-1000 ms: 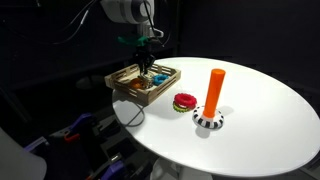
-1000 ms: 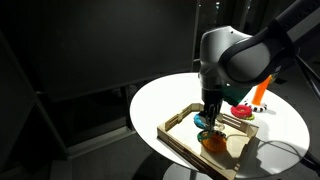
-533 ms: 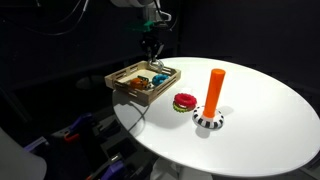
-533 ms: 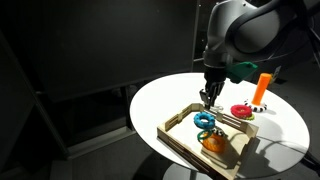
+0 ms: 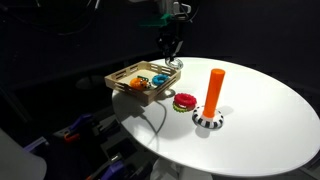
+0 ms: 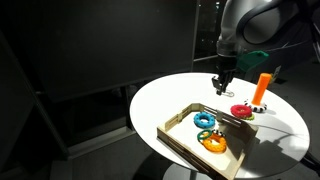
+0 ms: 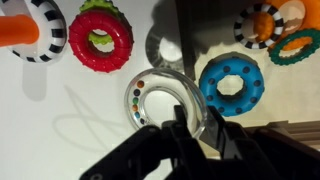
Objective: Put the transparent thing on top of the red ring
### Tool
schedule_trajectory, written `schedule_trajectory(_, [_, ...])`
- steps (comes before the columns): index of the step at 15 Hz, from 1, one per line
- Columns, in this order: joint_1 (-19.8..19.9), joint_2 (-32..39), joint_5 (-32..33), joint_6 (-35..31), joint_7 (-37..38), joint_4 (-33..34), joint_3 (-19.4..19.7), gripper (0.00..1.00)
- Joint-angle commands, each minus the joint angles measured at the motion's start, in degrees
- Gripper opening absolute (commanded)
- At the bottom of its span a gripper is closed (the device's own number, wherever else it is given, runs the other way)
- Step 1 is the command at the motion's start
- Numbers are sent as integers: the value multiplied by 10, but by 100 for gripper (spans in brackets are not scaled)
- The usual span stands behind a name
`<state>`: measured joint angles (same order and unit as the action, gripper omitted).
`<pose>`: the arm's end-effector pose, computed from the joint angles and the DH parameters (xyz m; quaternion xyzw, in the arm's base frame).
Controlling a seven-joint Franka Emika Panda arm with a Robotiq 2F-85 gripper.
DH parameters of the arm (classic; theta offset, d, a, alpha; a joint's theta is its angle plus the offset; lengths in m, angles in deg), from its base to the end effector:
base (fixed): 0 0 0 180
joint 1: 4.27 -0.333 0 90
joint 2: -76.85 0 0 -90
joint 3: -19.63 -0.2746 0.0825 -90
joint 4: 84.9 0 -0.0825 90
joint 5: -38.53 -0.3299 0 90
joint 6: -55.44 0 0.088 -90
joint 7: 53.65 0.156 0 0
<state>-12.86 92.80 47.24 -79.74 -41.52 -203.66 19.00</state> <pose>0.5311 0.0790 0.2460 0.9982 0.0281 0.0138 0.0506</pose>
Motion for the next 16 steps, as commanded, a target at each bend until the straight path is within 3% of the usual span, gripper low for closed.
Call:
schedule_trajectory(1, [10,-1,37,6,28,-5,22,9])
schedule_trajectory(16, [10,72,91,5,87,-9,64,9])
